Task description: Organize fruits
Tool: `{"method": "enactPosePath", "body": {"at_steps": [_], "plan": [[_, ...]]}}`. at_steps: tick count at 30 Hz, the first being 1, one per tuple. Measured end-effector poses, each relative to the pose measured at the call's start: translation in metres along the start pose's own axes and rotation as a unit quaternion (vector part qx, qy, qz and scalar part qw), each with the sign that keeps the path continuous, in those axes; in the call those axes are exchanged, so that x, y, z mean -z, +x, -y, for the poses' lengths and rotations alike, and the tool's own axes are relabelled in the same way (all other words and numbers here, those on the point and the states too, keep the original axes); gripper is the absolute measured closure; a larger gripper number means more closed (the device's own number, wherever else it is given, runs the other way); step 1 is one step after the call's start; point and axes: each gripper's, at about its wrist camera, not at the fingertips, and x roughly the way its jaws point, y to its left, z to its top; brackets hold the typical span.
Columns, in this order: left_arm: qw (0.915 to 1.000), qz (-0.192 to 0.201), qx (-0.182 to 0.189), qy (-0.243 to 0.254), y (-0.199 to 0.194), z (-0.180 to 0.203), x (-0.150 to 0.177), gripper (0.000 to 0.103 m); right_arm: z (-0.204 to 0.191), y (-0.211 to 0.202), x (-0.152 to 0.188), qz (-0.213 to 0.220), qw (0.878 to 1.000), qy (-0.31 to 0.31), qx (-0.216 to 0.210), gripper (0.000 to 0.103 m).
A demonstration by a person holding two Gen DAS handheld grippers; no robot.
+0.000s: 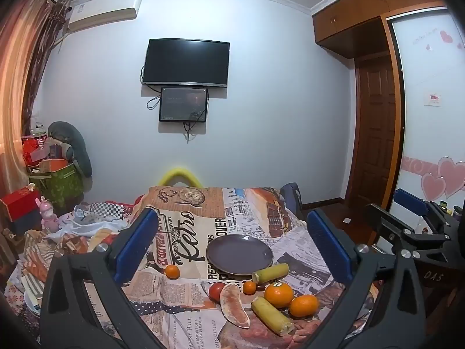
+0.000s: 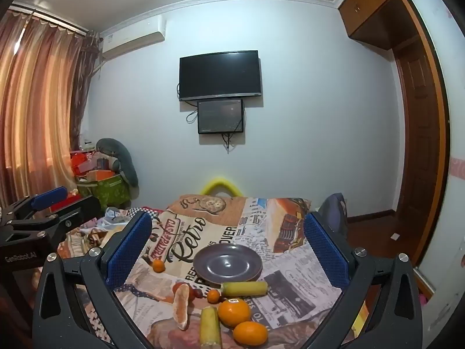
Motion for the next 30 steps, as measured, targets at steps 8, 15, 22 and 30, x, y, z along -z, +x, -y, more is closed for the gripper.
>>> {"method": "enactPosePath", "body": {"at_steps": [8, 15, 22, 30], "plan": [[1.0000, -0.002, 0.000, -0.002, 0.0045, 0.0012, -0.0014, 0.000, -0.0021, -0.0030, -0.0018, -0.002, 1.000, 0.000, 0.000, 0.000], [1.0000, 0.000, 0.000, 0.000, 0.0018, 0.0003, 0.0023, 0.000, -0.0020, -0.0023, -0.0039, 0.000, 1.000, 0.002, -0.002, 0.000], [1.0000, 0.002, 0.002, -0.003, 0.0006, -0.0009, 0.0017, 0.000, -0.0012, -0.0018, -0.0062, 0.002, 1.000, 0.004, 0.000, 0.000], [1.0000, 0.000, 0.003, -0.004, 0.0007, -0.0020, 0.0019, 0.000, 0.0009, -0.0017, -0.0028, 0.000, 1.000, 0.011, -0.001, 0.000]]}}
